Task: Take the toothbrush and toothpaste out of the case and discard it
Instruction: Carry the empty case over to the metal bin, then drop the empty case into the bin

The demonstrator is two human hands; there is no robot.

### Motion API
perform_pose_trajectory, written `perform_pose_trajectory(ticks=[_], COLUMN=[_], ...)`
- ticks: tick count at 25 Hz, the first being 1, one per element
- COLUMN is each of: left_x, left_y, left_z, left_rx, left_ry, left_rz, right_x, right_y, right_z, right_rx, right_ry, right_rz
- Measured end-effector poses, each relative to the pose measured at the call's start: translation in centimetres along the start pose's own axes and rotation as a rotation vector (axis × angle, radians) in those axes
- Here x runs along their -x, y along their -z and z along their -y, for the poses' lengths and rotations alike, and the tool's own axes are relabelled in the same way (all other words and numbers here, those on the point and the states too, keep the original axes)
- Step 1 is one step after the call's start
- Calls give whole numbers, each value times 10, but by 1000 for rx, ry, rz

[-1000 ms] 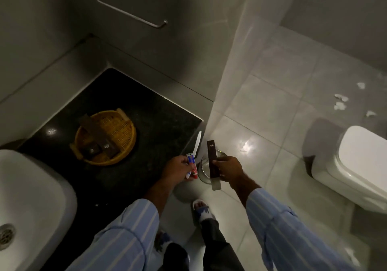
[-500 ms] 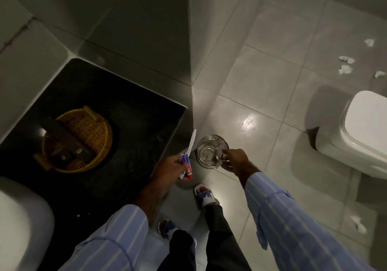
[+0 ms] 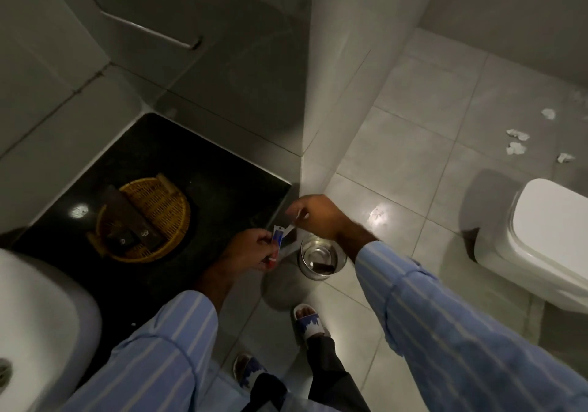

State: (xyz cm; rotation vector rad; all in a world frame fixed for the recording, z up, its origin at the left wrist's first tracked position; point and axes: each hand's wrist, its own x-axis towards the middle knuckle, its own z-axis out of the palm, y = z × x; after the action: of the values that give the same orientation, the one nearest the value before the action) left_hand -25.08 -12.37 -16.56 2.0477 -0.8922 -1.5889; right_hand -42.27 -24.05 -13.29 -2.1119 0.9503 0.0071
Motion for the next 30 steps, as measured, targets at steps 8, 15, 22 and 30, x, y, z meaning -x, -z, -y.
perform_pose_trajectory(ticks=[8,15,22,30], left_x=[62,124,135,72], left_y=[104,190,274,327], left_z=[-48,-43,-10,5], left_rx=[-293,222,181,-190], left_ry=[-305,-352,-268,-204], left_rz=[-94,-408,-478,-509], right_x=[-28,-56,-89,-192], right_y=[29,20,-4,-40], right_z=[109,183,232,242], right_rx=[295,-1,-320,-300], right_ry=[223,139,36,-64], right_rz=[109,-51,-155,-43])
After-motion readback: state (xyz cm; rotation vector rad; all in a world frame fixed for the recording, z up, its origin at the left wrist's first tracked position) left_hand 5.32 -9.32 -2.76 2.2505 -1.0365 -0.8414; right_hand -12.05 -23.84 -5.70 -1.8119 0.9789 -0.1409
